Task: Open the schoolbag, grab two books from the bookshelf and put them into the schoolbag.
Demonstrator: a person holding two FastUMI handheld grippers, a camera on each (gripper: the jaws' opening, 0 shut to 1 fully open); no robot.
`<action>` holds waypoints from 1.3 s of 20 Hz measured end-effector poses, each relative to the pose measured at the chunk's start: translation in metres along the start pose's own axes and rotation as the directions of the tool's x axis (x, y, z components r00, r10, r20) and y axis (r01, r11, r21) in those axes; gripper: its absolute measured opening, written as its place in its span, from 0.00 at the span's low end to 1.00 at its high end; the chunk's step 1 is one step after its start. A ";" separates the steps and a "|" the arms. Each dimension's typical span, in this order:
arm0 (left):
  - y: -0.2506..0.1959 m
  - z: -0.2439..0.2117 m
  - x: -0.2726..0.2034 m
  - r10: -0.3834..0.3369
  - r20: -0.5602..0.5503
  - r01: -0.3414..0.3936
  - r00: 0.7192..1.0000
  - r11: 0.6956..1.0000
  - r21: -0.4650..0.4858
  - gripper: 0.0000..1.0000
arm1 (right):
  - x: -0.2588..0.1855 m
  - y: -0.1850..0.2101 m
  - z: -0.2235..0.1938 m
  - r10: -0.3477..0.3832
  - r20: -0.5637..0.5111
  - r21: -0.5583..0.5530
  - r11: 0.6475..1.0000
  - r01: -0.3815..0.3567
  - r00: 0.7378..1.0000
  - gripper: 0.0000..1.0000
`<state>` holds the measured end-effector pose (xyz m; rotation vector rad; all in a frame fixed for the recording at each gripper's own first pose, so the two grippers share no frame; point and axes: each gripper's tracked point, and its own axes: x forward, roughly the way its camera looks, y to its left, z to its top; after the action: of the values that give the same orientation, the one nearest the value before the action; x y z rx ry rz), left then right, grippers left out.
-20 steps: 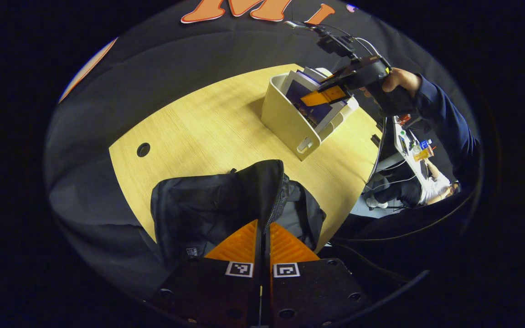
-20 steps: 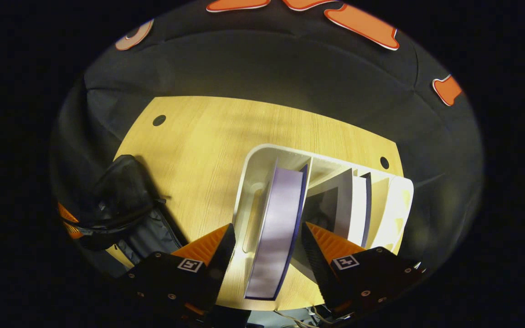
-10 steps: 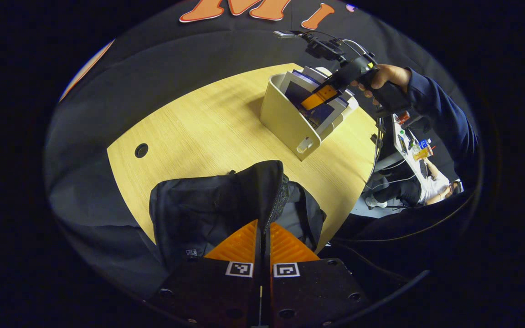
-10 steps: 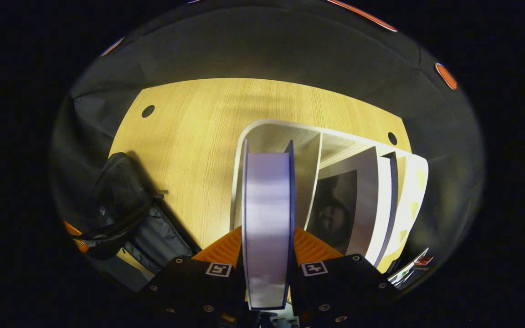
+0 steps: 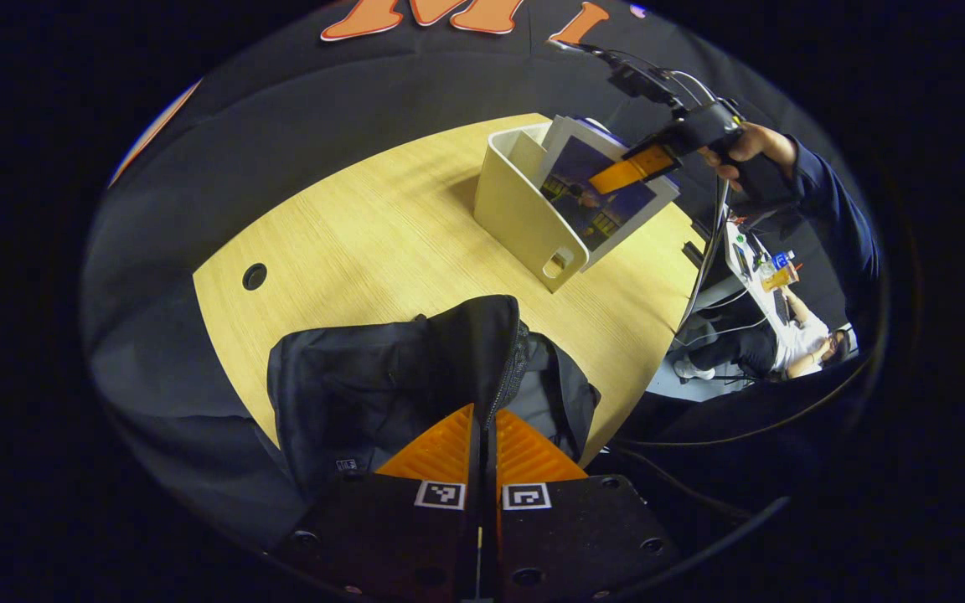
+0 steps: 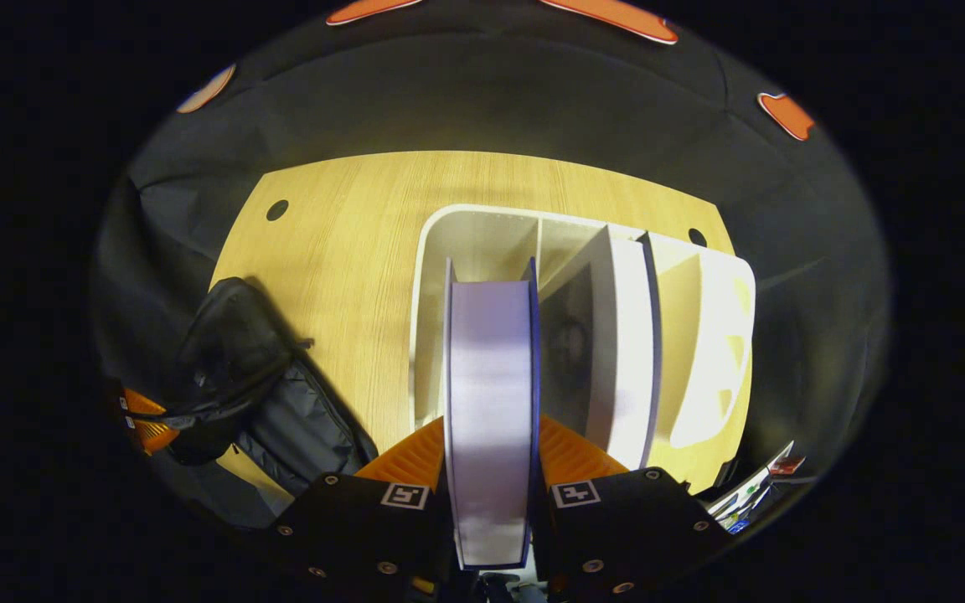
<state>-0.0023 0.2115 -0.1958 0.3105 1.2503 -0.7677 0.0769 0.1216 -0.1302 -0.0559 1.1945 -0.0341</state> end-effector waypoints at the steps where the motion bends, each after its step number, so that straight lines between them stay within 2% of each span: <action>1: -0.001 -0.002 0.001 0.001 -0.003 -0.001 1.000 1.000 0.005 0.02 | -0.004 -0.001 -0.009 0.011 0.005 0.011 1.000 -0.011 1.000 0.39; 8: -0.007 -0.006 0.005 0.010 -0.011 -0.010 1.000 1.000 0.018 0.02 | -0.040 -0.008 -0.046 0.039 0.056 0.023 0.999 -0.040 0.998 0.39; 13: -0.010 -0.010 0.007 0.021 -0.019 -0.021 1.000 0.999 0.031 0.02 | -0.050 -0.007 -0.084 0.087 0.063 0.056 0.994 -0.090 0.994 0.38; 20: -0.014 -0.011 0.008 0.029 -0.011 -0.029 1.000 0.999 0.021 0.02 | -0.078 -0.007 -0.114 0.160 0.122 0.130 0.976 -0.176 0.980 0.37; 22: -0.012 -0.009 0.008 0.037 -0.008 -0.036 0.999 0.999 0.032 0.02 | -0.083 -0.012 -0.122 0.162 0.138 0.136 0.974 -0.180 0.977 0.38; 26: -0.017 -0.011 0.009 0.039 -0.009 -0.039 0.999 0.999 0.023 0.02 | -0.090 -0.002 -0.144 0.209 0.158 0.161 0.959 -0.234 0.965 0.37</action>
<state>-0.0208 0.2022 -0.2044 0.3567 1.2410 -0.7484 -0.0902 0.1209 -0.0989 0.2305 1.0475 0.0596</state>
